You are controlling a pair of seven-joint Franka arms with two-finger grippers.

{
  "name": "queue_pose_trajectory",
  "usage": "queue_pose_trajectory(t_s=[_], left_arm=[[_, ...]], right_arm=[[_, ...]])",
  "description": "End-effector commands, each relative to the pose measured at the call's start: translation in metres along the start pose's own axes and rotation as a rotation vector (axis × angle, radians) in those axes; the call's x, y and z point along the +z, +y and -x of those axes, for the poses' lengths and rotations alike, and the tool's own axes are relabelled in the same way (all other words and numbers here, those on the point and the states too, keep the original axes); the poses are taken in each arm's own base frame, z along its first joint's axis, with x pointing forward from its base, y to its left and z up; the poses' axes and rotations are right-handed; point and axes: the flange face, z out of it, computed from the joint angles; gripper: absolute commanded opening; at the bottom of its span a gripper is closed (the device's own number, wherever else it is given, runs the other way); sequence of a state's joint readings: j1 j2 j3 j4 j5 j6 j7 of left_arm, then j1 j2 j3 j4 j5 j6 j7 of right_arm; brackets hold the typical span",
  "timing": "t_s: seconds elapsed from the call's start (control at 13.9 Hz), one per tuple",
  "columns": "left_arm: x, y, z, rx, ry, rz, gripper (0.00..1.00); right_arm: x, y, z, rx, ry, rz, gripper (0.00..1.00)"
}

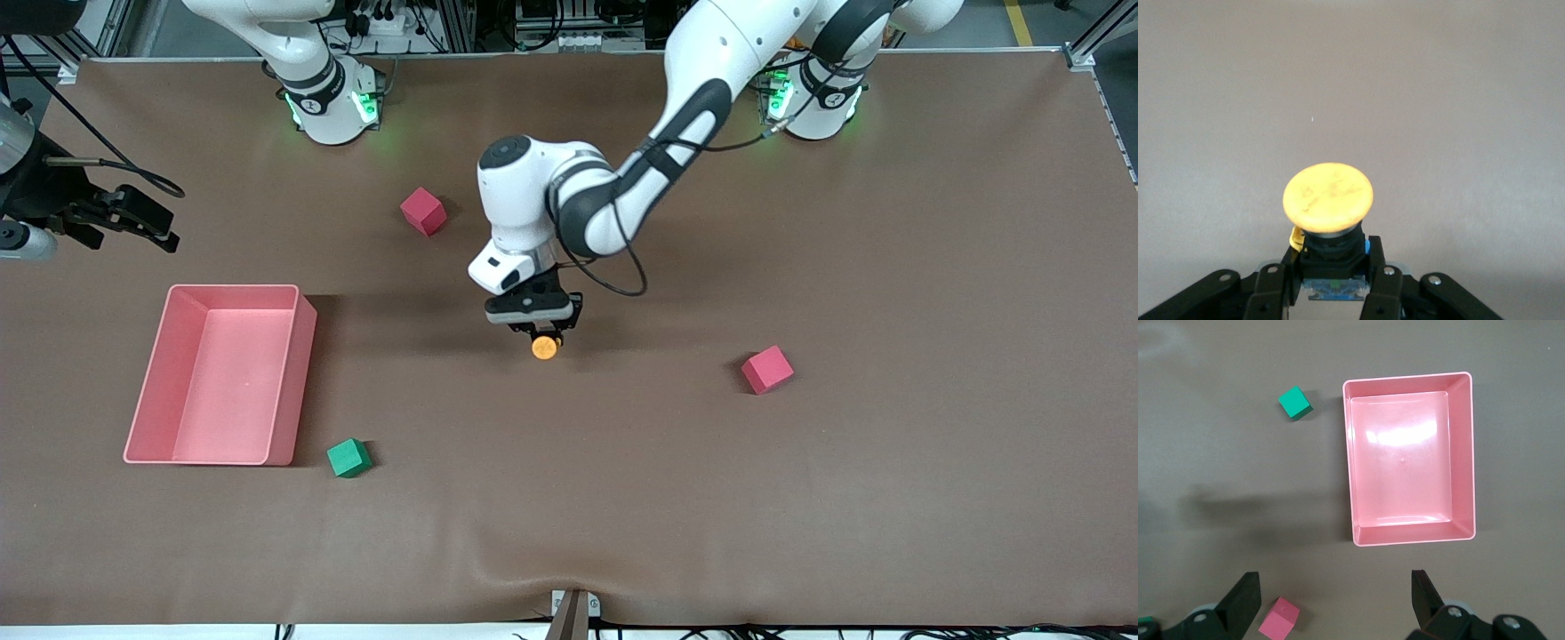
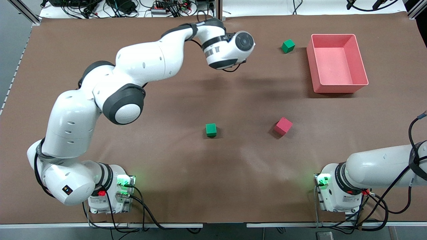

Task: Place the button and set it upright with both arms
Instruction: 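Withdraw the right gripper while the left gripper carries the button, then lower the button upright onto the table with the left gripper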

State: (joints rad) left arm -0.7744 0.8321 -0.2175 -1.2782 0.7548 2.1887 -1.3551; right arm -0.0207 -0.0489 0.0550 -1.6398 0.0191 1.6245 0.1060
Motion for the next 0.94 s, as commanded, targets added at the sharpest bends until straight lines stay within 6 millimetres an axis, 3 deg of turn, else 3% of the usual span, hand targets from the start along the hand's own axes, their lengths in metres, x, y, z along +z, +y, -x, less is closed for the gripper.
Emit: queue_pose_trajectory(t_s=[0.0, 0.43, 0.86], left_arm=[[0.005, 0.020, 0.028, -0.067, 0.132, 0.003, 0.00], [0.028, 0.047, 0.094, -0.136, 0.370, 0.040, 0.00], [0.064, 0.053, 0.143, -0.102, 0.547, 0.014, 0.00]], right_arm=[[-0.004, -0.002, -0.003, -0.010, 0.000, -0.002, 1.00], [-0.004, 0.000, -0.003, -0.009, 0.000, -0.002, 1.00], [-0.004, 0.000, -0.003, -0.011, 0.000, 0.000, 1.00]])
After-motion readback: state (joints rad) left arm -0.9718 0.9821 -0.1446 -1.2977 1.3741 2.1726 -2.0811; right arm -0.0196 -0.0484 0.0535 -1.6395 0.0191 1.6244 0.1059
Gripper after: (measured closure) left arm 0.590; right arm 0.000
